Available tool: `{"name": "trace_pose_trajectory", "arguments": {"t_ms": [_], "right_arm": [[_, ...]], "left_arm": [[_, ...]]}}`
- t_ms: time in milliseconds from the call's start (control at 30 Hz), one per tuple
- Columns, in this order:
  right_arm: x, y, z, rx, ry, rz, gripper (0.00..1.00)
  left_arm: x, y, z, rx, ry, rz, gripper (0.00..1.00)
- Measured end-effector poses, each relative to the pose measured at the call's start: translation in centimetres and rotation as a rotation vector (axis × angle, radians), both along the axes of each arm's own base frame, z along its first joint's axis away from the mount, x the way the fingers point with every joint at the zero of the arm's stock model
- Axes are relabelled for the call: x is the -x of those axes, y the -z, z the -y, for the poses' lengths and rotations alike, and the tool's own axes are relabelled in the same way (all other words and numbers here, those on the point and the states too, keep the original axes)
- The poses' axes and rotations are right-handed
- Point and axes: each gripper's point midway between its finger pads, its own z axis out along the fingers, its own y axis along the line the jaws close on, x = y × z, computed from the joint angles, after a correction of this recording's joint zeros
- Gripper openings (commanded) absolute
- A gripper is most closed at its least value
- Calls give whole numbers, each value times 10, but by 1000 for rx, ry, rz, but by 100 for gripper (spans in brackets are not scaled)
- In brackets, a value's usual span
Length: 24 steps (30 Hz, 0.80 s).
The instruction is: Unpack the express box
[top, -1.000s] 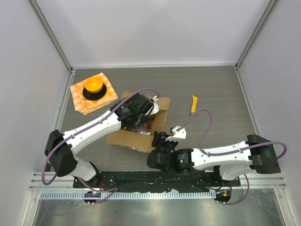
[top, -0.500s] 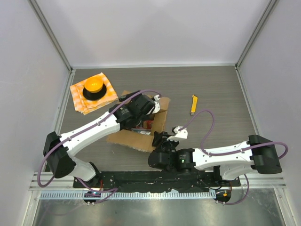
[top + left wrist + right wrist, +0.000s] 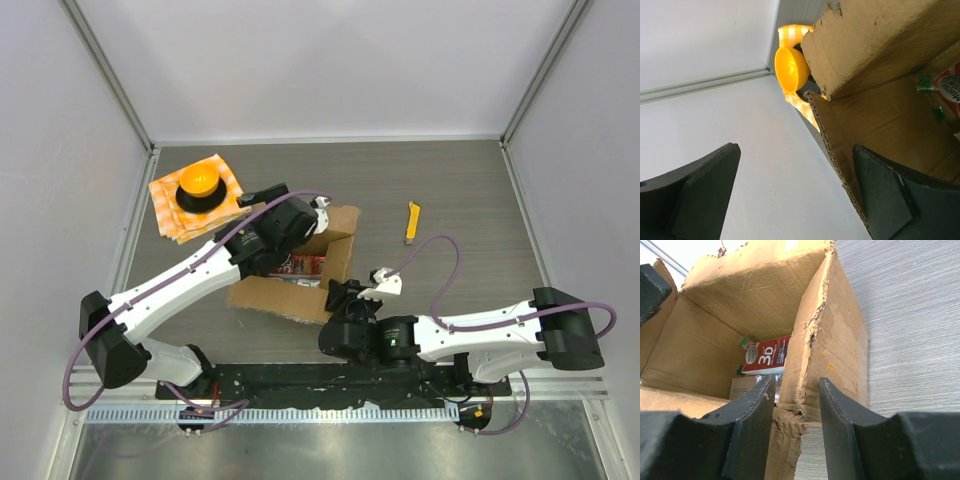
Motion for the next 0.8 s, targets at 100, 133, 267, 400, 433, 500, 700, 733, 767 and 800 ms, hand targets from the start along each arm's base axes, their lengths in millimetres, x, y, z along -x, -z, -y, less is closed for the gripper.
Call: {"name": "trace_pose_trajectory", "arguments": {"t_ms": [100, 133, 267, 400, 433, 500, 700, 733, 767, 800], "right_arm": [[0, 0, 0, -9, -4, -3, 44], [1, 0, 0, -12, -6, -4, 44], [1, 0, 0, -19, -8, -5, 44], [1, 0, -1, -22, -8, -5, 44], [1, 0, -1, -22, -8, -5, 43], [1, 0, -1, -22, -8, -5, 43], [1, 0, -1, -25, -11, -8, 43], [1, 0, -1, -26, -11, -9, 43], [1, 0, -1, -26, -11, -9, 43], [1, 0, -1, -26, -11, -9, 43]], "left_arm": [[-1, 1, -8, -23, -11, 3, 100], [-1, 1, -12, -31, -18, 3, 100], [-3, -3, -26, -52, -36, 14, 100], [-7, -13, -37, -46, -55, 38, 100], [-7, -15, -41, -48, -61, 41, 100], [-8, -17, -47, -46, -76, 45, 100], [0, -4, -60, -30, -90, 17, 100], [3, 3, -62, -31, -88, 1, 100], [6, 10, -63, -34, -88, -12, 100], [9, 18, -64, -38, -86, -30, 100]]}}
